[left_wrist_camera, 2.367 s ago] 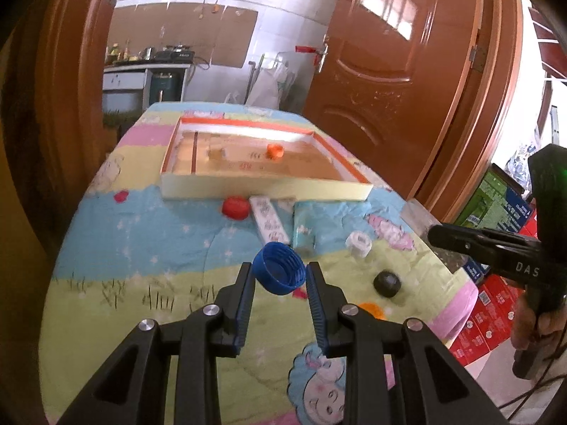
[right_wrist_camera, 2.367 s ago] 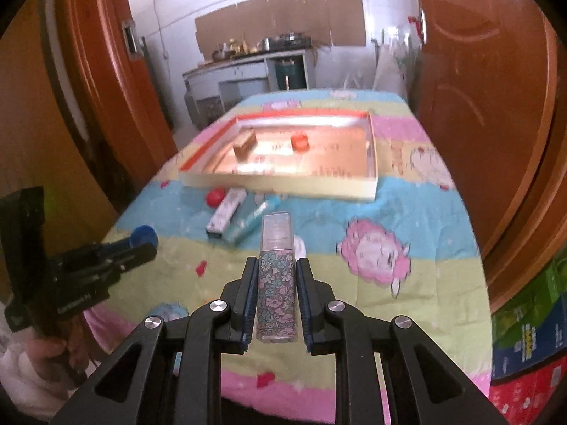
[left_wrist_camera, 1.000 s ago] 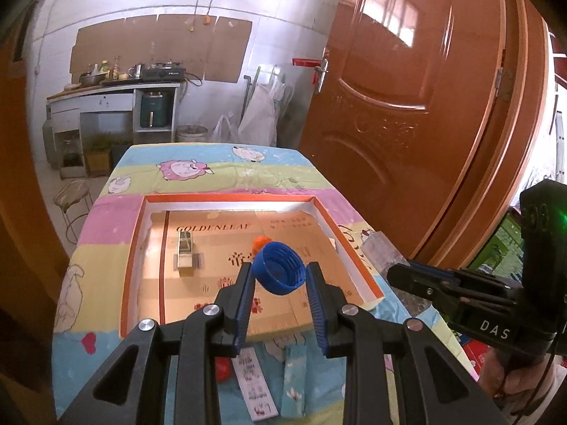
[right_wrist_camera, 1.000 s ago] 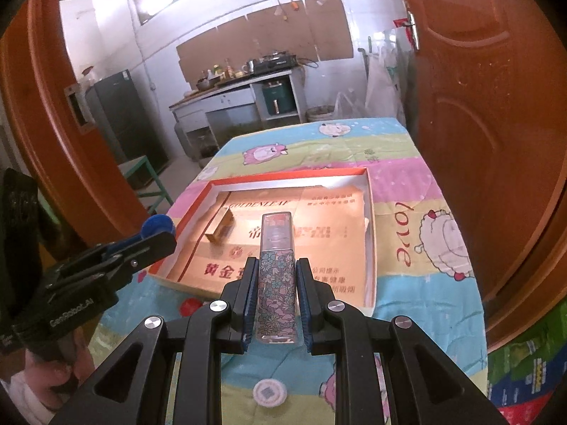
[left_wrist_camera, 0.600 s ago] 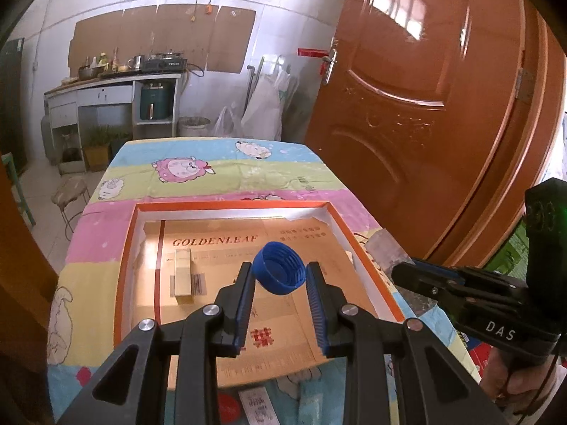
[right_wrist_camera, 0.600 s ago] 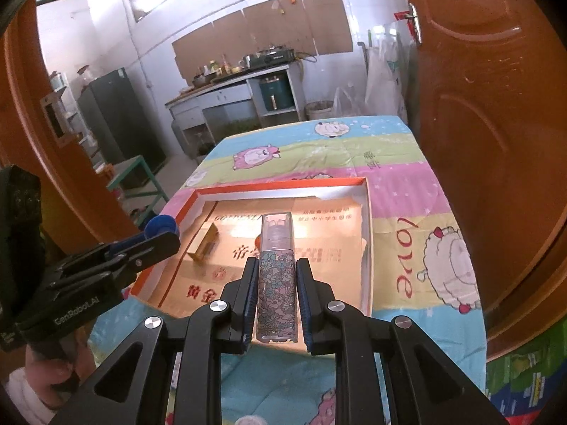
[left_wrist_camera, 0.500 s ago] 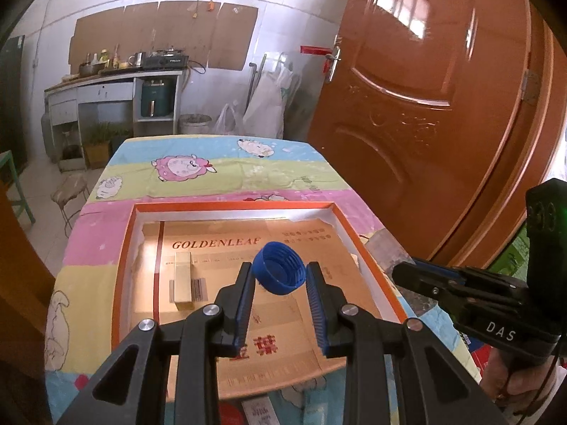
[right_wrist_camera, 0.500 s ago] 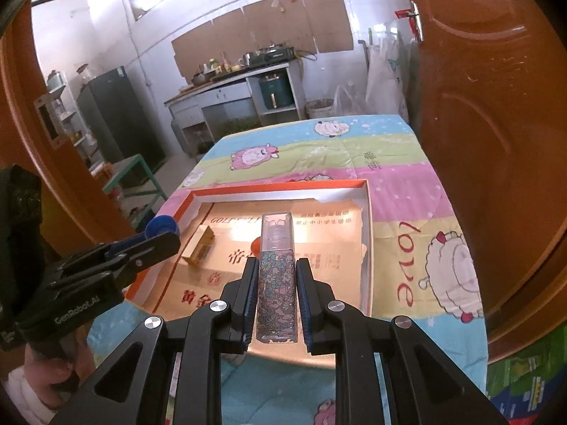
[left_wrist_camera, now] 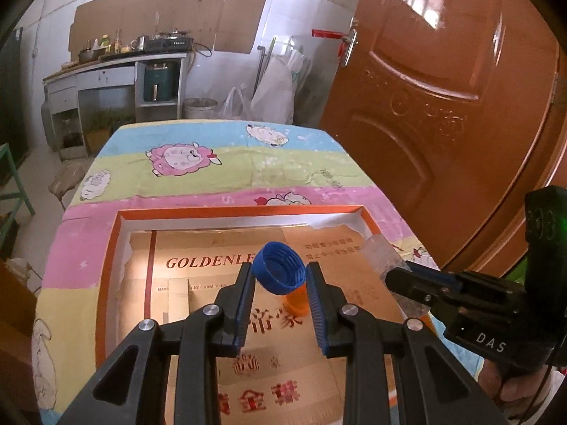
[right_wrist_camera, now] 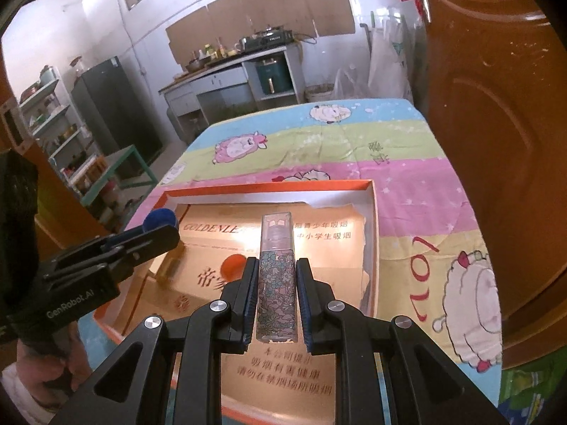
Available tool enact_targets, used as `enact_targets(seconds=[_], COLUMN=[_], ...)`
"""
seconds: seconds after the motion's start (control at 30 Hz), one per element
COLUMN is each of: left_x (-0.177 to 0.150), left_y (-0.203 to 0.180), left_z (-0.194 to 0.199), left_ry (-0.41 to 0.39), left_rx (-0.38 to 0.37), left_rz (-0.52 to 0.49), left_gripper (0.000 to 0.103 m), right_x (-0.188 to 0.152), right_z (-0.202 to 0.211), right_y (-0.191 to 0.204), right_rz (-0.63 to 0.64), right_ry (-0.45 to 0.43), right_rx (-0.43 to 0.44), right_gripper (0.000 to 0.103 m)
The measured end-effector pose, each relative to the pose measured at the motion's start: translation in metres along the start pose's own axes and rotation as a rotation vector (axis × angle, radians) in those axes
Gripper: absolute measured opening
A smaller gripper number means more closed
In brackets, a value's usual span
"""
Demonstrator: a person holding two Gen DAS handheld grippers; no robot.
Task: Organize rigid objects
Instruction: 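Carry the blue cap and glitter tube over the tray with both grippers, then open the left gripper dropping the blue cap while the right gripper releases the tube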
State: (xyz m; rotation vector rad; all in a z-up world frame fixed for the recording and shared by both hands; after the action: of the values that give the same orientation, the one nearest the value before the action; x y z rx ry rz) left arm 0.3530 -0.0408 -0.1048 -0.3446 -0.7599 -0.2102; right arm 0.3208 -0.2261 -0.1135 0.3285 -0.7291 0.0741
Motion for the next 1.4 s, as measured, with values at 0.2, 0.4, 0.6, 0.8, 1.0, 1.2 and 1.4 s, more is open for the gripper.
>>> enact_targets(seconds=[0.2, 0.4, 0.6, 0.8, 1.0, 1.2, 1.4], left_x=[0.005, 0.007, 0.007, 0.007, 0.003, 0.002, 0.002], left_y=[0.006, 0.01, 0.015, 0.019, 0.024, 0.02, 0.018], left_z=[-0.025, -0.045, -0.058, -0.064, -0.079, -0.078, -0.069], left_ry=[0.041, 0.074, 0.109, 0.144, 0.235, 0.24, 0.215], left_rx=[0.018, 0.031, 0.038, 0.044, 0.037, 0.075, 0.06], left_rz=[0.011, 0.015, 0.027, 0.043, 0.075, 0.036, 0.045], left_gripper=[0.03, 0.03, 0.03, 0.03, 0.03, 0.037, 0.061], right_x=[0.008, 0.014, 0.018, 0.015, 0.013, 0.008, 0.0], right_z=[-0.024, -0.041, -0.052, -0.058, -0.052, -0.038, -0.023], right_y=[-0.008, -0.011, -0.012, -0.014, -0.016, -0.019, -0.023], right_rz=[-0.003, -0.004, 0.011, -0.001, -0.03, -0.044, -0.066], right_ry=[0.03, 0.053, 0.064, 0.073, 0.057, 0.046, 0.041], right_rx=[-0.002, -0.005, -0.02, -0.007, 0.019, 0.018, 0.012], right_gripper=[0.021, 0.02, 0.019, 0.018, 0.019, 0.019, 0.019])
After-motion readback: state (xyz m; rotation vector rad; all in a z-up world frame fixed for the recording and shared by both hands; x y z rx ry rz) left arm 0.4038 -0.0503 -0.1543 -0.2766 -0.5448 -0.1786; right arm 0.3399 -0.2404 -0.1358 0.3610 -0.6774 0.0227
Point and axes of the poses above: each gripper's, at about its wrist camera, not at the fingertips, and z roughly against the way its jaws point, y to its left, x to its top, the point moved 1 cm from there along -z, roughly the way its jaws point, and after that the axes turned 1 degree about -y, right-handed, at the moved point
